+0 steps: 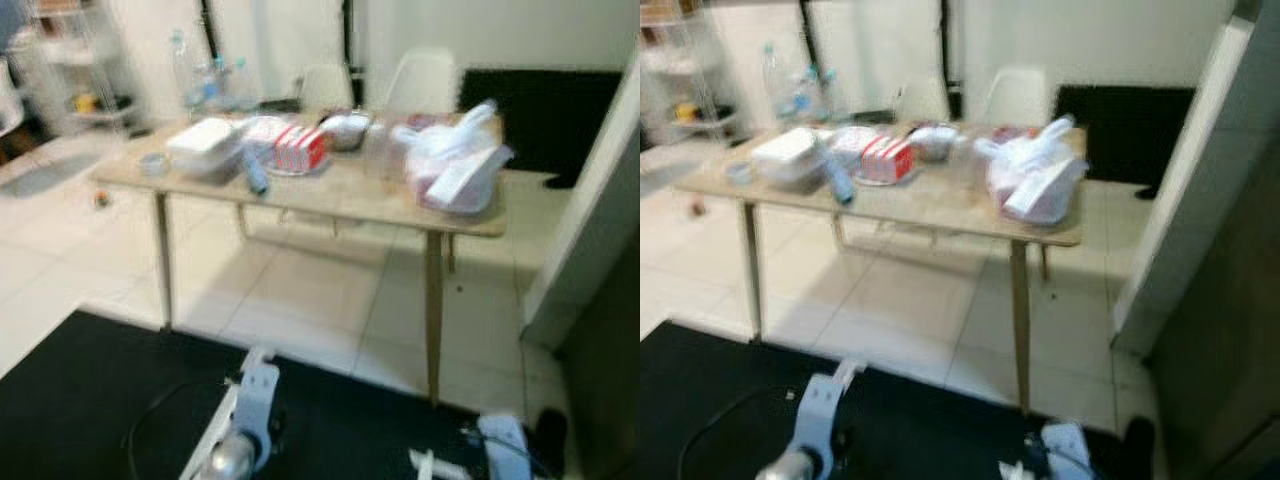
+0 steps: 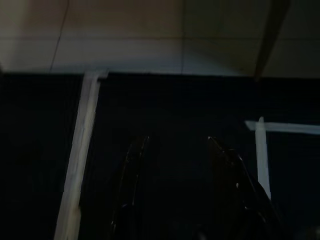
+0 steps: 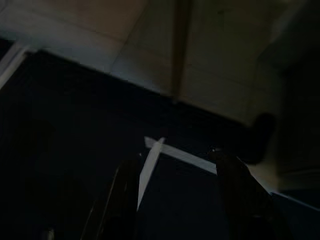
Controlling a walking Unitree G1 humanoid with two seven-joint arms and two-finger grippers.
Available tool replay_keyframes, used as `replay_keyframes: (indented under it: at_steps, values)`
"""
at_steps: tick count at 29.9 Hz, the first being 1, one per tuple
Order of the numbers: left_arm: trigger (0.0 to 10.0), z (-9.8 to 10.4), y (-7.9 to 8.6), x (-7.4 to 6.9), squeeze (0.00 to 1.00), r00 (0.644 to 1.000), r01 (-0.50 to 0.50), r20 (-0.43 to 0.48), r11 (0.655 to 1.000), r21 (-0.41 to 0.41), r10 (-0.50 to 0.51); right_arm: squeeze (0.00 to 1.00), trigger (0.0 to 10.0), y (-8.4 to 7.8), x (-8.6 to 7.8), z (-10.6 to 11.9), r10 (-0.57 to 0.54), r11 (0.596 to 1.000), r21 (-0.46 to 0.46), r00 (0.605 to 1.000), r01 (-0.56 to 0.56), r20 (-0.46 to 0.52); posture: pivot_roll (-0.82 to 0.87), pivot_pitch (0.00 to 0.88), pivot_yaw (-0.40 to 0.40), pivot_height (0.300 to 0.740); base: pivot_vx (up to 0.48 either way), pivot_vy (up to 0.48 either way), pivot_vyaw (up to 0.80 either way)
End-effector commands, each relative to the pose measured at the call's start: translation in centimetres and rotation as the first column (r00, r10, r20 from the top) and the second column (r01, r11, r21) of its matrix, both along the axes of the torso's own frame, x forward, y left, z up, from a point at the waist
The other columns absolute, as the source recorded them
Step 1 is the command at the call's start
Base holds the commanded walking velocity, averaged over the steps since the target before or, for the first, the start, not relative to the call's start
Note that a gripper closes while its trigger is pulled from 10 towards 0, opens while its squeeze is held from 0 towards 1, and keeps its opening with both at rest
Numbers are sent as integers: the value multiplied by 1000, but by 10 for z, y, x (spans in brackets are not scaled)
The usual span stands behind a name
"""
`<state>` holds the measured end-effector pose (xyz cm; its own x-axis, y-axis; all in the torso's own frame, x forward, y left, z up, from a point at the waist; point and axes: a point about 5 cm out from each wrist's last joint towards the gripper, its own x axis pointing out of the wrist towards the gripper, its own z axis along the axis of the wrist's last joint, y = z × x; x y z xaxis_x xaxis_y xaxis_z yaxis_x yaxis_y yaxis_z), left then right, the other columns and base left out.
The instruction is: Restocking fridge
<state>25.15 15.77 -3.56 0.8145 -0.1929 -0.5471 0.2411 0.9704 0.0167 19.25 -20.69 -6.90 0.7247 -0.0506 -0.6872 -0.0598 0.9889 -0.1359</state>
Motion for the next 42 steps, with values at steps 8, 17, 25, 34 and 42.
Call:
replay_keyframes:
  at_steps: [8, 17, 25, 34, 42]
  values:
    - [10000, -3, 9, -4, 0, 1000, -15, -26, 1000, 17, 16, 0, 10000, 12, 0, -2, 9, 999, 32, 1000, -8, -4, -71, 5, 94, 726, 299, 0, -800]
    - [10000, -3, 10, -4, 0, 1000, -7, -27, 1000, 20, 7, 0, 10000, 14, -2, -4, 9, 1000, 30, 1000, -9, -16, -66, 0, 101, 726, 290, 0, -47]
    - [10000, -4, 12, -5, 0, 1000, -3, -29, 1000, 25, 3, 0, 10000, 15, -3, -5, 9, 1000, 30, 1000, -8, -24, -66, 0, 104, 726, 291, 0, -255]
    - [10000, -4, 12, -5, 0, 1000, -4, -31, 1000, 24, 5, 0, 10000, 12, -4, -5, -11, 1000, 26, 999, 12, -31, -65, 0, 102, 726, 286, 0, -178]
    - [10000, -7, 12, -9, 0, 999, 1, -43, 1000, 21, 0, 0, 10000, 13, -7, -7, 2, 1000, 22, 999, -1, -34, -64, 0, 99, 726, 99, 0, 0]
